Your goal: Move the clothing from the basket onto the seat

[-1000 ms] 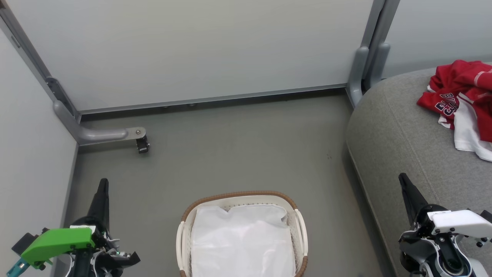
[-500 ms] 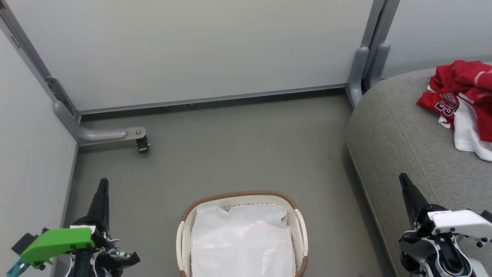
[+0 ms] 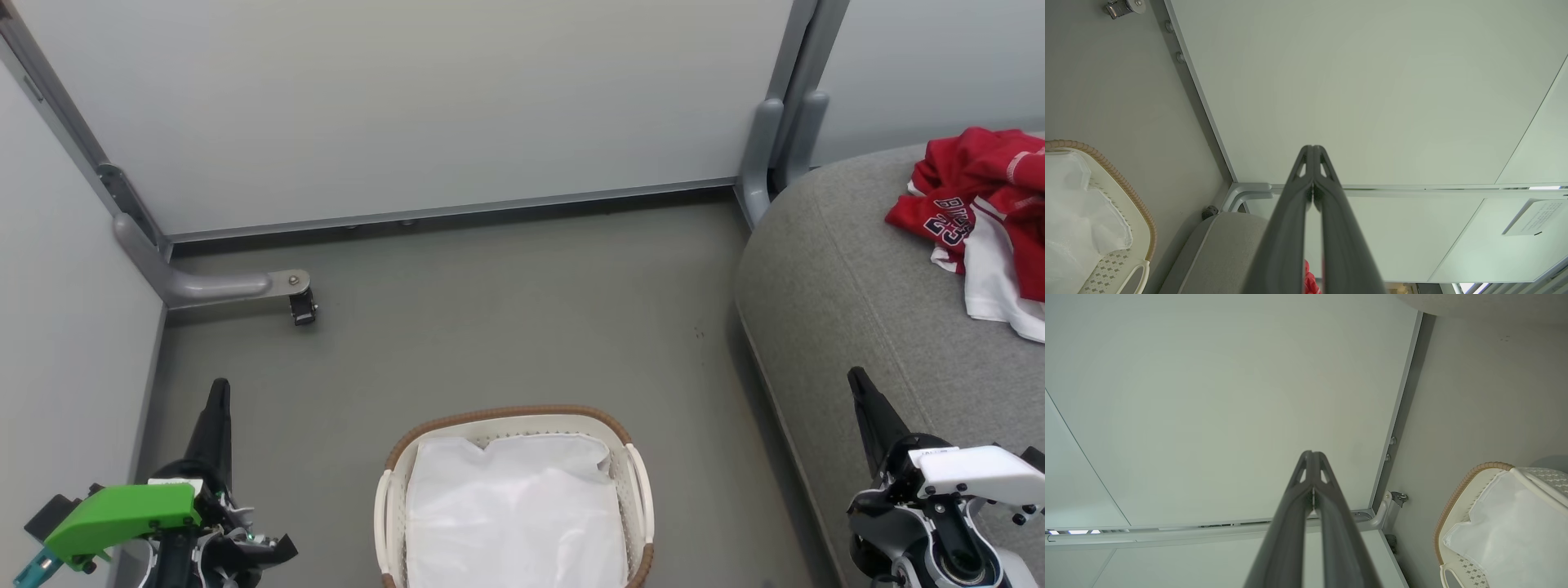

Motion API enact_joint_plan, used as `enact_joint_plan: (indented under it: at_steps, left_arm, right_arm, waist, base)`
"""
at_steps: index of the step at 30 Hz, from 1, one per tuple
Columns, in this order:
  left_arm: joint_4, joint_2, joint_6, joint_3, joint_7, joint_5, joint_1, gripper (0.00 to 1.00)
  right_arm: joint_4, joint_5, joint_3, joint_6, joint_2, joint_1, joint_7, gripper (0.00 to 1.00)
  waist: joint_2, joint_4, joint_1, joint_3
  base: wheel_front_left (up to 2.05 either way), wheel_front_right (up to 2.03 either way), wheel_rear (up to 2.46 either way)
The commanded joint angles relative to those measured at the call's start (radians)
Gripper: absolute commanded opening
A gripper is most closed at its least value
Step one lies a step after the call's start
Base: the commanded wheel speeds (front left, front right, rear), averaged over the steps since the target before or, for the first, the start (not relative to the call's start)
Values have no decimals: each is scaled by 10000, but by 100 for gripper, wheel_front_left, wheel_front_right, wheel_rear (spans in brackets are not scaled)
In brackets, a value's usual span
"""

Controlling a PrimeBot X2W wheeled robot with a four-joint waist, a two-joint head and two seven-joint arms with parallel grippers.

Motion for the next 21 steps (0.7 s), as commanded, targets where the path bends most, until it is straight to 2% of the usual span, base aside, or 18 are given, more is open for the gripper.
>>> enact_joint_plan:
  at_steps: [1,21]
  left_arm:
    - [-15,51,-68,32,34,-8,-100,0]
    - [-15,45,-67,37,40,0,-101,0]
  right_arm:
    - [-27,-5,-27,-3,-32,-76,46,0]
    - [-25,-29,-49,-3,-14,-79,64,0]
  waist:
    - [0,0,0,0]
    - [0,0,0,0]
  base:
    - [0,0,0]
    - [0,0,0]
